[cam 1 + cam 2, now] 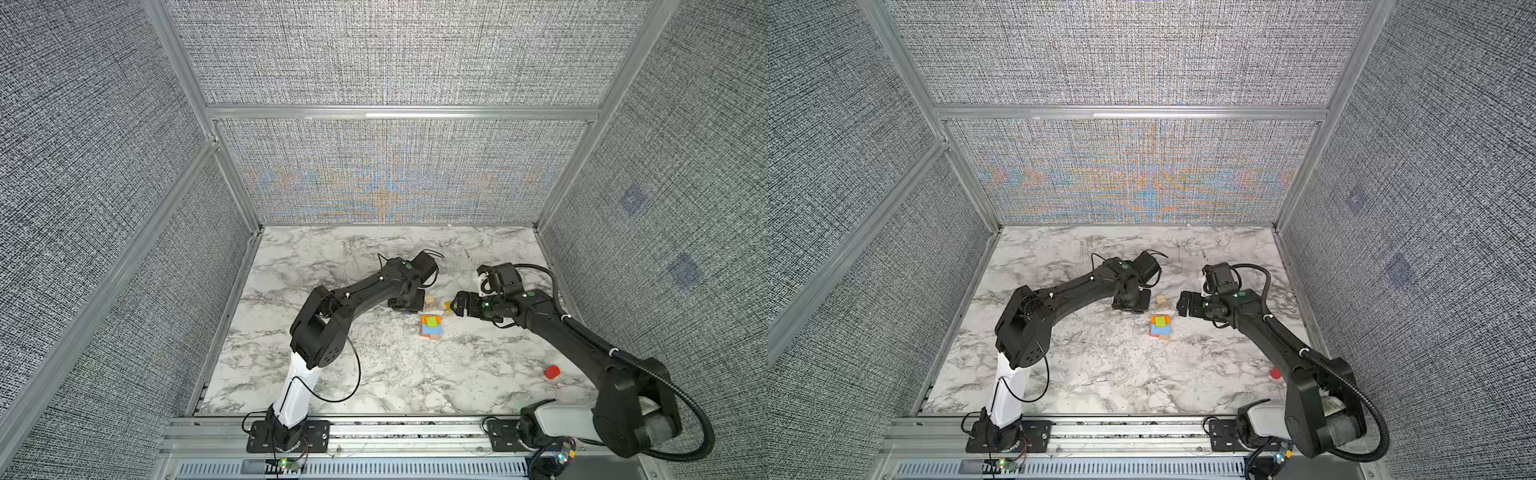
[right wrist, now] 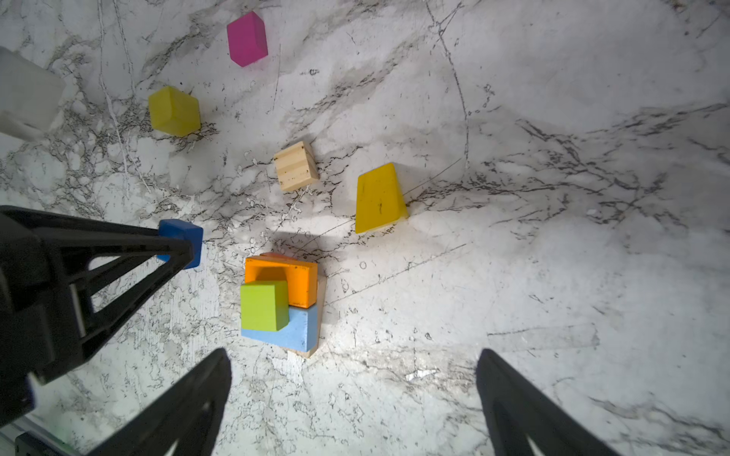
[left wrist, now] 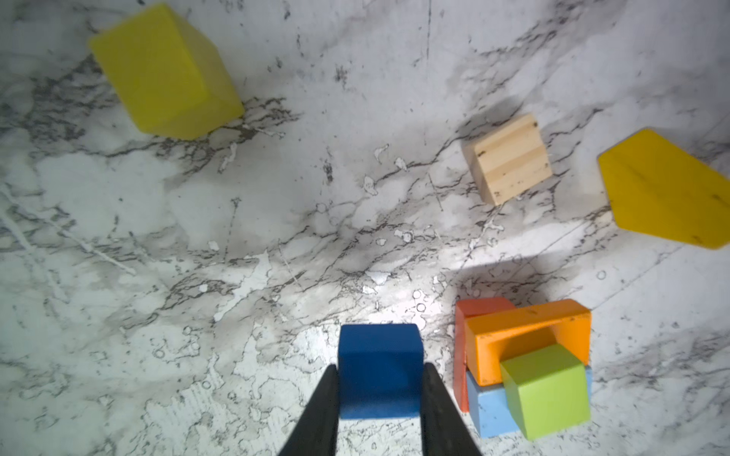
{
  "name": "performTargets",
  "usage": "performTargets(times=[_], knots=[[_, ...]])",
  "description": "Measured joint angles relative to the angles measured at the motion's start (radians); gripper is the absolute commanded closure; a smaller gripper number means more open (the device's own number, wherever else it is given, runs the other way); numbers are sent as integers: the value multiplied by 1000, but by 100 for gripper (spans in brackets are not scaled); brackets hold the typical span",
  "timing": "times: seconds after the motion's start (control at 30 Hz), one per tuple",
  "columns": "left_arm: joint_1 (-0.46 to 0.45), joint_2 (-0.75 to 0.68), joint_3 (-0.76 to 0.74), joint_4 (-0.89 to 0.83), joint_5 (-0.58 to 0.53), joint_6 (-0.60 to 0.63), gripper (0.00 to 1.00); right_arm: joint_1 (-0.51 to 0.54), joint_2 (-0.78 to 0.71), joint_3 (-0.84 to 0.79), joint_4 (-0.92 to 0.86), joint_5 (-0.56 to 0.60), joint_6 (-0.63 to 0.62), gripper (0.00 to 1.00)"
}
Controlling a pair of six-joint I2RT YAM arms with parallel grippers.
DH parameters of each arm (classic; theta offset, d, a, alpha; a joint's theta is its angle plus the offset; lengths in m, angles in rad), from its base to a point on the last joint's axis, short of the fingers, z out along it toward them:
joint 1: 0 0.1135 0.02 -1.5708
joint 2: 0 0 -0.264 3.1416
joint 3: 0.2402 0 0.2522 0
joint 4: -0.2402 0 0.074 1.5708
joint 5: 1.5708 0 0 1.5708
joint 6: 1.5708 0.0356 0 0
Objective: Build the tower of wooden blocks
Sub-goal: 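Lift the blue cube over the green cube while the right arm draws back, then lower the blue cube onto the green cube with the left gripper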
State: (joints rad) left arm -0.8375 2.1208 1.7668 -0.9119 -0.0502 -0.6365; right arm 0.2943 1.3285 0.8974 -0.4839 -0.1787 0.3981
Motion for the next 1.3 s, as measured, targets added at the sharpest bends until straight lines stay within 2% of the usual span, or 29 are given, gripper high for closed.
performTargets(times=[0.4, 0.7, 1.3], knots=[[-43, 18, 150, -107, 1, -11, 69, -85, 3, -23, -6, 6, 64, 1], [-78, 71, 247, -163, 8, -45, 69, -163, -53, -77, 10, -5, 123, 1], [-143, 160, 359, -220, 0, -148, 69, -190, -100, -102, 27, -8, 172, 1]])
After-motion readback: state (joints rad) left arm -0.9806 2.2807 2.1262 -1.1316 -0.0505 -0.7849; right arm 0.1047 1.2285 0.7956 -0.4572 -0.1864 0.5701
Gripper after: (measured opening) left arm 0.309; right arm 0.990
